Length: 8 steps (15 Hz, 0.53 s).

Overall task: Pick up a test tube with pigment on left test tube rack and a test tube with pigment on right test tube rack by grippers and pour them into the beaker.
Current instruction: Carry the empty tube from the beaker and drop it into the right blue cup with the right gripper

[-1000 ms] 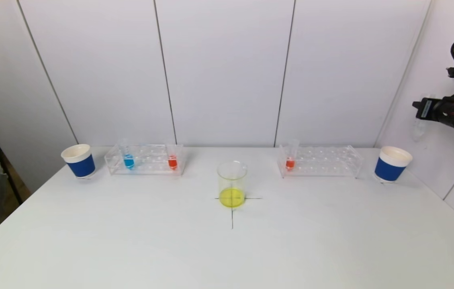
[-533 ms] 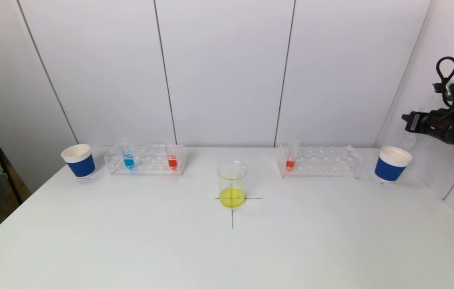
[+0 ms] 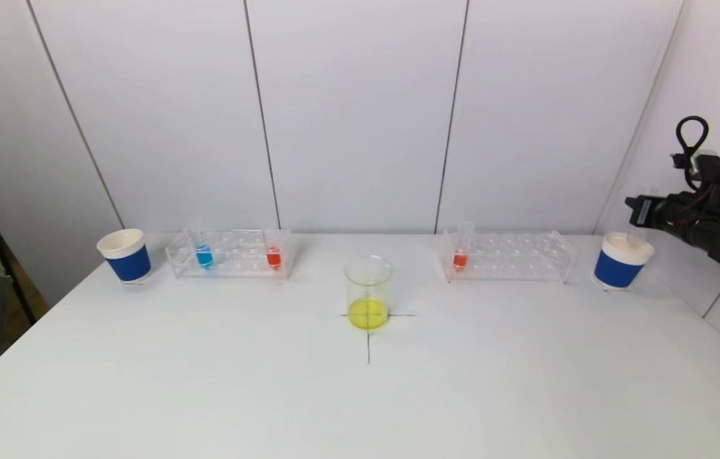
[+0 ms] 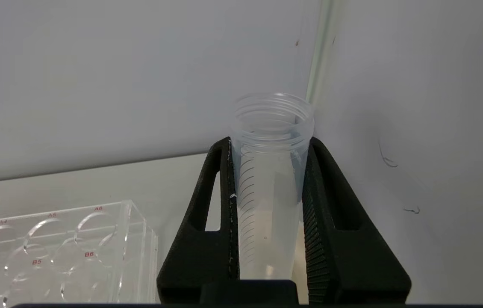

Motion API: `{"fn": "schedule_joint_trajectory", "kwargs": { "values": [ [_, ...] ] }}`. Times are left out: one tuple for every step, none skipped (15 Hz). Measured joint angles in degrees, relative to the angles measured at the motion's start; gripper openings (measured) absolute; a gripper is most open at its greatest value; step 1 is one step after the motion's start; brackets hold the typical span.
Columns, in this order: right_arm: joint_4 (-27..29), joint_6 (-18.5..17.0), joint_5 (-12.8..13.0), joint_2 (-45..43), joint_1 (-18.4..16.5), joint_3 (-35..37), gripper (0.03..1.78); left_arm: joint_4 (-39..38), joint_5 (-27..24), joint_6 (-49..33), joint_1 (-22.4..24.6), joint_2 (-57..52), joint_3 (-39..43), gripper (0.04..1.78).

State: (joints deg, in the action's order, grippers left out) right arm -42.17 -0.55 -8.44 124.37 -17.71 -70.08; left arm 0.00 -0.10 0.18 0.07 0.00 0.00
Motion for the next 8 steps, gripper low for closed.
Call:
{"fn": "schedule_joint_trajectory", "kwargs": {
  "values": [
    [0.0, 0.0, 0.0, 0.4, 0.0, 0.2, 0.48, 0.0, 0.0, 0.0, 0.0, 0.0, 0.0, 1.76],
    [0.0, 0.0, 0.0, 0.6, 0.0, 0.6, 0.48, 0.0, 0.0, 0.0, 0.0, 0.0, 0.0, 1.76],
    [-0.1, 0.0, 0.1, 0.9, 0.1, 1.0, 0.48, 0.0, 0.0, 0.0, 0.0, 0.0, 0.0, 1.76],
    [-0.1, 0.0, 0.0, 1.1, 0.2, 1.3, 0.48, 0.0, 0.0, 0.0, 0.0, 0.0, 0.0, 1.76],
    [-0.1, 0.0, 0.1, 1.2, 0.2, 1.5, 0.48, 0.0, 0.0, 0.0, 0.0, 0.0, 0.0, 1.76],
    [-0.1, 0.0, 0.1, 1.4, 0.2, 1.7, 0.48, 0.0, 0.0, 0.0, 0.0, 0.0, 0.0, 1.76],
    [-0.2, 0.1, 0.1, 1.5, 0.2, 2.0, 0.48, 0.0, 0.0, 0.0, 0.0, 0.0, 0.0, 1.76],
    [-0.4, 0.1, 0.0, 1.6, 0.2, 2.2, 0.48, 0.0, 0.0, 0.0, 0.0, 0.0, 0.0, 1.76]
  ]
}}
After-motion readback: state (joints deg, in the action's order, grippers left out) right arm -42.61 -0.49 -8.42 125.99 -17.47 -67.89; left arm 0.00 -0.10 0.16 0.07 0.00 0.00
